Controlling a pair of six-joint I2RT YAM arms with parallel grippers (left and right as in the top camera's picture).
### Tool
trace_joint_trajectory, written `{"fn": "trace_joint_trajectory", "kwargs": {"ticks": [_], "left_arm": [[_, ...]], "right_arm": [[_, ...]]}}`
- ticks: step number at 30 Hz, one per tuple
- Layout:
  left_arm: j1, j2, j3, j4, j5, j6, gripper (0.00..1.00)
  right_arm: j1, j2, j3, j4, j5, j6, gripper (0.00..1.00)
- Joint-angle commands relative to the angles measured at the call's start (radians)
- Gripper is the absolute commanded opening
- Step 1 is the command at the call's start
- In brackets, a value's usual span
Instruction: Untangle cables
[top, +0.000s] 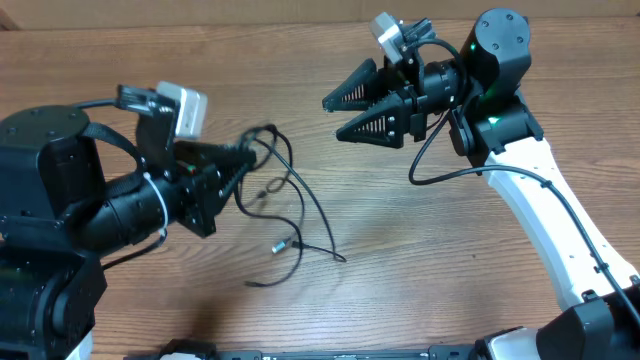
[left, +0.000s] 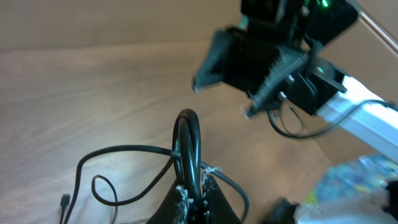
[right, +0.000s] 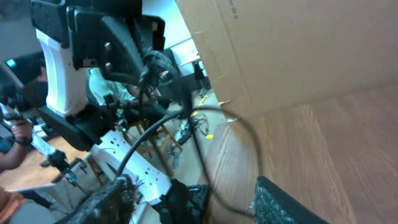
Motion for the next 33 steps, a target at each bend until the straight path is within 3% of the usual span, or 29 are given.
{"fn": "trace_joint_trajectory", "kwargs": {"ticks": [1, 10, 17, 24, 25, 26, 27, 33], "left_arm": [[0.003, 0.013, 0.017, 0.035, -0.090, -0.041, 0.04], [0.003, 0.078, 0.017, 0.075, -0.096, -0.073, 0.04], [0.003, 0.105, 0.017, 0.116, 0.000, -0.073, 0.04], [0.003, 0.106, 0.017, 0.151, 0.003, -0.072, 0.04], [0.003, 0.108, 0.017, 0.151, 0.004, -0.073, 0.04], [0.003, 0.109, 0.017, 0.152, 0.005, -0.073, 0.04], [0.003, 0.111, 0.017, 0.151, 0.005, -0.073, 0.04], [0.003, 0.110, 0.017, 0.114, 0.003, -0.070, 0.04]], "right_arm": [[0.014, -0.022, 0.006, -0.015, -0.033, -0.011, 0.65], [0.045, -0.022, 0.006, -0.018, -0.033, -0.016, 0.69], [0.057, -0.002, 0.006, -0.019, -0.032, -0.016, 0.63], [0.079, 0.059, 0.005, -0.085, -0.032, -0.015, 0.56], [0.090, 0.063, 0.005, -0.089, -0.032, -0.022, 0.46], [0.100, 0.066, 0.005, -0.090, -0.032, -0.038, 0.10], [0.107, 0.069, 0.005, -0.089, -0.021, -0.041, 0.04], [0.052, 0.073, 0.006, -0.075, 0.067, -0.041, 0.04]]}}
